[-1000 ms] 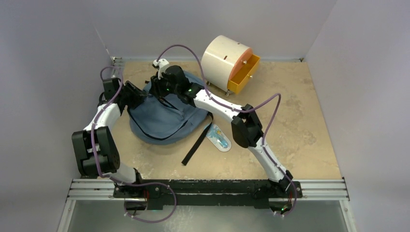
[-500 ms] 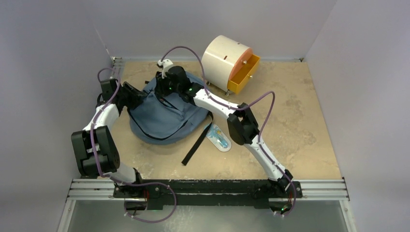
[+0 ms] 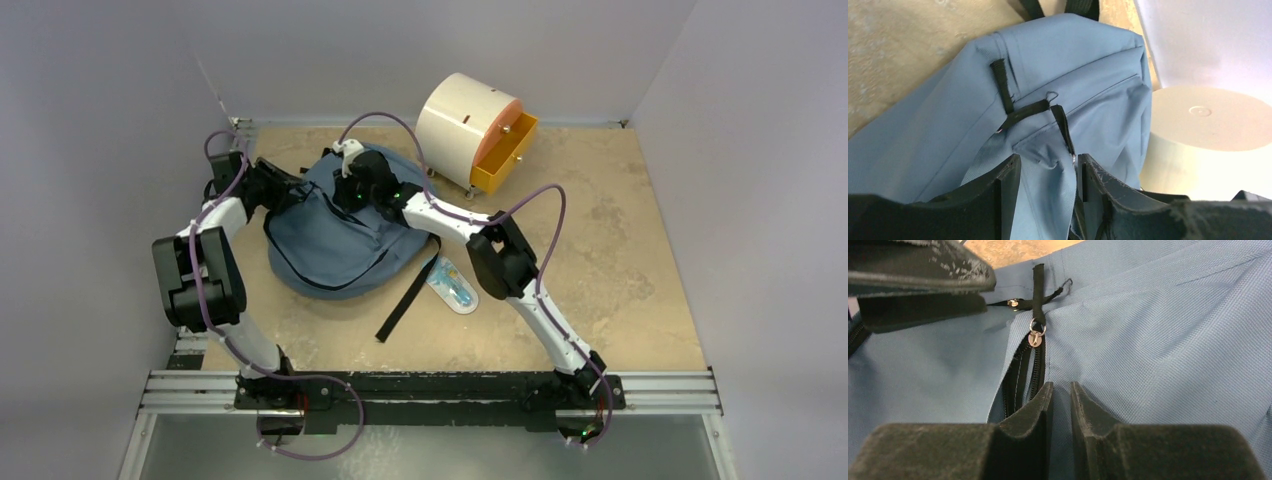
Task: Pack the student bag
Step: Zip the student bag at the center of the board.
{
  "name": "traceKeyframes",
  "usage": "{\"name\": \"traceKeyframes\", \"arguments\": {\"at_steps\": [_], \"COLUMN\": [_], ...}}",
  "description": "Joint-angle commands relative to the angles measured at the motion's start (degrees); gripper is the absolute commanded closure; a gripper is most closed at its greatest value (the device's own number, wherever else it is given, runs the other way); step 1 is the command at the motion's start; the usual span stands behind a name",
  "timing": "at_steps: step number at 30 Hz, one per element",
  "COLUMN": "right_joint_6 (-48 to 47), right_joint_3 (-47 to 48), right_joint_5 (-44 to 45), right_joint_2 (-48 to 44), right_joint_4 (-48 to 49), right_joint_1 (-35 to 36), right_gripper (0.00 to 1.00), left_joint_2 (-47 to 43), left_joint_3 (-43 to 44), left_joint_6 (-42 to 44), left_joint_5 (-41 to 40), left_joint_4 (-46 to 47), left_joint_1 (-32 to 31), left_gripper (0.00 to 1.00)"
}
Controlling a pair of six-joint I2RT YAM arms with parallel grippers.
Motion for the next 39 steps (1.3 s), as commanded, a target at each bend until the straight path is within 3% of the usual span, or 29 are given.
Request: {"name": "traceKeyframes", "arguments": {"at_steps": [1,27,39], "right_joint_6": [-0.41,-0.08,-0.04], "right_joint_3": [-1.50,-3.46,-3.84], "right_joint_5": [-1.07,-1.38,-1.38], "right_joint_2": [-5.01,-6.24,-6.25], "right_joint_4": [1.70,1.96,1.79], "right_joint_1": [0.19,0.18,0.19], "right_gripper": [0.79,0.80,0.80], "left_joint_2": [1.96,14.10,13.69], "left_joint_3": [3.81,12.20,12.51], "left_joint_6": [-1.95,-0.10,2.05], "left_joint_5": [3.09,4.74,5.57], "left_joint_4": [7.24,8.93,9.81], "left_joint_1": [0.31,-3.95,-4.26], "left_gripper": [0.55,0.56,0.85]}}
